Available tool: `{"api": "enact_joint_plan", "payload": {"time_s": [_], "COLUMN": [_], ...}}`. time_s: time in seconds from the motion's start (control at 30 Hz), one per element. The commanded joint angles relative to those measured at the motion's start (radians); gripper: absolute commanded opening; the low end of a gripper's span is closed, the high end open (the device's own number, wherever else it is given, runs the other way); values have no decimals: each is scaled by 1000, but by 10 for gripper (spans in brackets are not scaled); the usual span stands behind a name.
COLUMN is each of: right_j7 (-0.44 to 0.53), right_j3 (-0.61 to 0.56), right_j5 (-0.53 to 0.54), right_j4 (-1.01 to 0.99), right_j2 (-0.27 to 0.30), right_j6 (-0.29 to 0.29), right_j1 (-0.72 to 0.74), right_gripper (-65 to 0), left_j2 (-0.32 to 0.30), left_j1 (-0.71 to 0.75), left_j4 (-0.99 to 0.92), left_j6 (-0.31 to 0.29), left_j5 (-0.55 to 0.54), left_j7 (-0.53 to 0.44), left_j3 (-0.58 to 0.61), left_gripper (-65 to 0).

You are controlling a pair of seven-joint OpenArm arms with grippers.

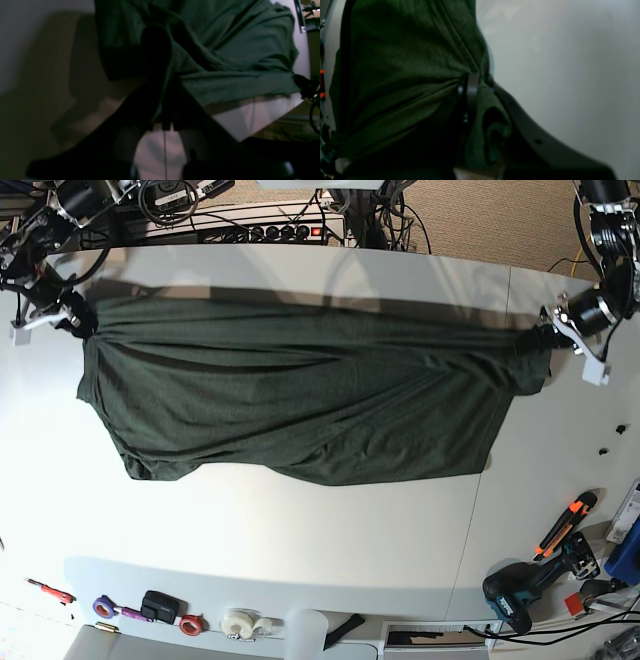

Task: Layout the t-shirt on the table in an organized manner, then fold the t-shirt properly
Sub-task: 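Lift and pull both held corners apart to stretch the shirt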

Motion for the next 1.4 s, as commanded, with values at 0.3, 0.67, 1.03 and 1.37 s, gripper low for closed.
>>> {"api": "enact_joint_plan", "payload": {"time_s": [0.3,0.67,1.03,1.37], "right_j7": [-4,-4,-4,-4], "right_j3": [4,4,4,4], "right_j5": [116,141,142,143], "right_j4": [23,27,27,27], "right_j2": [28,29,70,69], "right_j6": [23,37,37,37], "right_j1": [-118,-163,-182,-182], "right_gripper": [-650,-650,-650,-650], "left_j2": [-17,-17,-18,-17], "left_j1": [93,181,190,188], "left_j4": [15,15,17,17], "left_j6": [-34,-72,-72,-72], "left_j5": [-87,-146,-150,-150], "left_j7": [34,74,71,65], "left_j3": [-10,-11,-130,-132], "left_gripper": [-650,-650,-650,-650]}}
